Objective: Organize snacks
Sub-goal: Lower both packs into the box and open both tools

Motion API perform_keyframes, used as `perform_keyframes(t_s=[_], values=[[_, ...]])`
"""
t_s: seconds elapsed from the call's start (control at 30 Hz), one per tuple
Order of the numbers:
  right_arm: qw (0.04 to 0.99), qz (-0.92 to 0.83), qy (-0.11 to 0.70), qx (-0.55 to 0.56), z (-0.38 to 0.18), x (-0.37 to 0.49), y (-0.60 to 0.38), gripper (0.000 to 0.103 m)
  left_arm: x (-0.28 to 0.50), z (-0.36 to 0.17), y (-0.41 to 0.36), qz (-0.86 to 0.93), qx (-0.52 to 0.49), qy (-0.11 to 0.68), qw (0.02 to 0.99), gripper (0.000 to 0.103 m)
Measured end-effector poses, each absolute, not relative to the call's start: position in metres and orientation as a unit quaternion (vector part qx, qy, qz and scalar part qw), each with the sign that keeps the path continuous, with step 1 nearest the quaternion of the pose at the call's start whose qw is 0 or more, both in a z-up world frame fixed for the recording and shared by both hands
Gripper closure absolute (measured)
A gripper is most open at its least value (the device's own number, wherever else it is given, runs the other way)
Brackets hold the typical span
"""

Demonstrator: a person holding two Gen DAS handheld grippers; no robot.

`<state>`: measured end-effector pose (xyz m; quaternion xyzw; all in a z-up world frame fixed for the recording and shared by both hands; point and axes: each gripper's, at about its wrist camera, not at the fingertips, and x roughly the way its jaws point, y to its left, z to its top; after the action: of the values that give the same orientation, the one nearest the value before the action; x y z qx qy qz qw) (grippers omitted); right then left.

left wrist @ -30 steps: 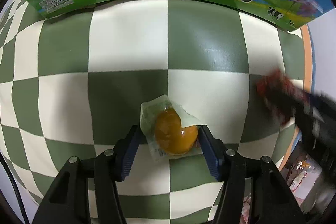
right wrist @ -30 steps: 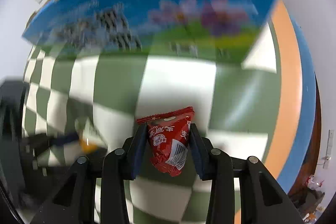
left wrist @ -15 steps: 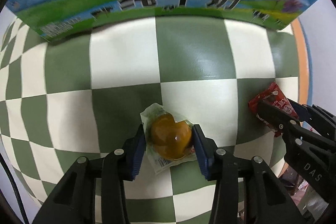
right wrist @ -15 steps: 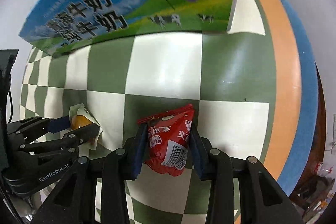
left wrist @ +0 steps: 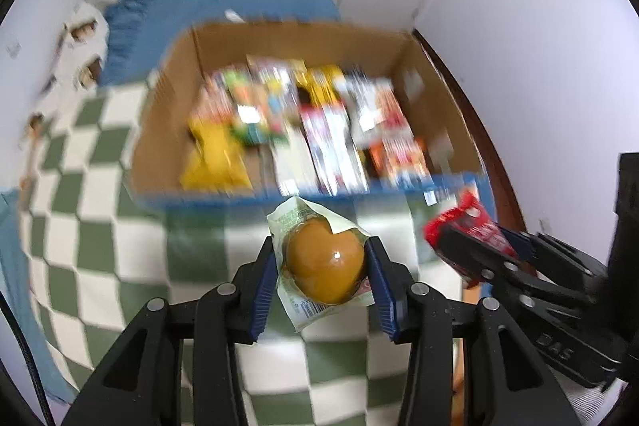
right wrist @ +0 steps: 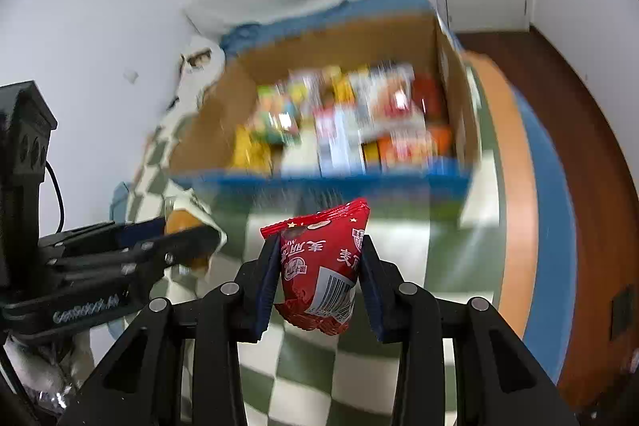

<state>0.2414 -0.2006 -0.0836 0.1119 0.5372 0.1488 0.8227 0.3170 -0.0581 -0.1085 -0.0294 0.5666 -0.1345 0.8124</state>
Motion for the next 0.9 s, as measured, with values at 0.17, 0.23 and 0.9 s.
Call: perform_keyframes(t_s=[0.17, 0.23, 0.9], values=[[0.830, 0.141, 0.527, 0.118, -0.074, 0.287, -0.194, 0.063, 0.359, -0.102, -0.045, -0.109, -0.028, 0.556, 0.824, 0.063], [0.830, 0.136, 0.529, 0.116, -0.073, 0.301, -0.199, 0.063, 0.373, -0.108, -0.040, -0.100, -0.018, 0.557, 0.825, 0.063], [0.749, 0.104, 0.644, 0.112, -0.154, 0.374, -0.188, 0.050, 0.432, -0.203, -0.032, -0.076, -0.038, 0.686, 0.722, 0.060]])
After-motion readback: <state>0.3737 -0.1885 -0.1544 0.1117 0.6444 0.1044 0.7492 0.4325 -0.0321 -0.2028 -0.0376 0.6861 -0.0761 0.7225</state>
